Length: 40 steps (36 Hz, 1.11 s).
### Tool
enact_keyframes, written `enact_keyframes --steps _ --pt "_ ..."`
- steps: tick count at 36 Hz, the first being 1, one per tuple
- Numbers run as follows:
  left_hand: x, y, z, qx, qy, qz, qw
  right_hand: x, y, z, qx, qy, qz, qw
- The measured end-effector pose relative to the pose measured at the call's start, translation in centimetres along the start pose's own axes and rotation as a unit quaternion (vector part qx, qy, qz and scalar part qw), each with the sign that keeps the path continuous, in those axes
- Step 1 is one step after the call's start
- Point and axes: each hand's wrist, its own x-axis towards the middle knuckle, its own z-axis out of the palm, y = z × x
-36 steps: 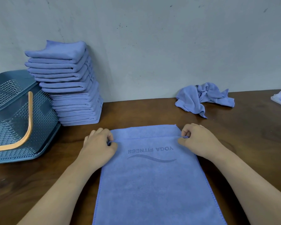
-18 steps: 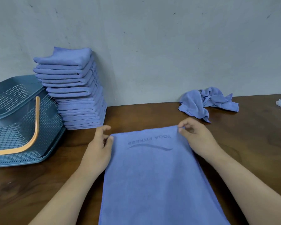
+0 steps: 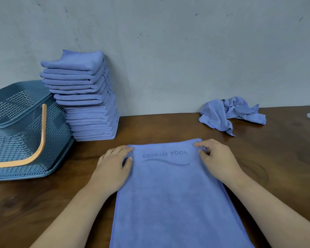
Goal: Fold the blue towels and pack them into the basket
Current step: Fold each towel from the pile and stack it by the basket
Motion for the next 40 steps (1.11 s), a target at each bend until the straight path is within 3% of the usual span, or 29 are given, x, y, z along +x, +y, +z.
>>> enact_keyframes --steps 7,13,23,28,31,35,37,40 --pt "-0.2 -0.1 0.2 0.011 -0.008 -0.005 1.0 0.2 0.1 -0.2 -0.008 0.031 -0.012 0.999" --pt "0.0 -0.1 0.1 -0.006 0.002 -0.006 1.0 0.3 0.8 0.6 -0.144 -0.012 -0.039 0.989" --pt "0.1 -0.1 0.3 0.038 -0.021 -0.028 0.999 -0.3 0.3 0.0 -0.138 -0.006 -0.034 0.99" --pt "-0.1 0.5 -0.6 0.012 0.036 -0.046 0.998 -0.9 -1.5 -1.3 -0.146 0.036 -0.082 0.985" --pt "-0.6 1.9 -1.2 0.005 0.069 0.025 0.997 -2.2 -4.0 -1.1 -0.111 -0.039 -0.166 0.979" --pt "-2.1 4.1 0.4 0.033 -0.025 0.104 0.994 -4.4 -6.0 1.7 -0.185 -0.223 -0.255 0.922" --pt "-2.6 4.1 1.4 0.062 -0.081 0.095 0.99 -4.9 -5.9 2.7 -0.215 -0.266 -0.242 0.908" --pt "-2.1 3.6 1.5 0.087 -0.123 0.07 0.986 -4.4 -5.1 2.6 -0.222 -0.288 -0.182 0.914"
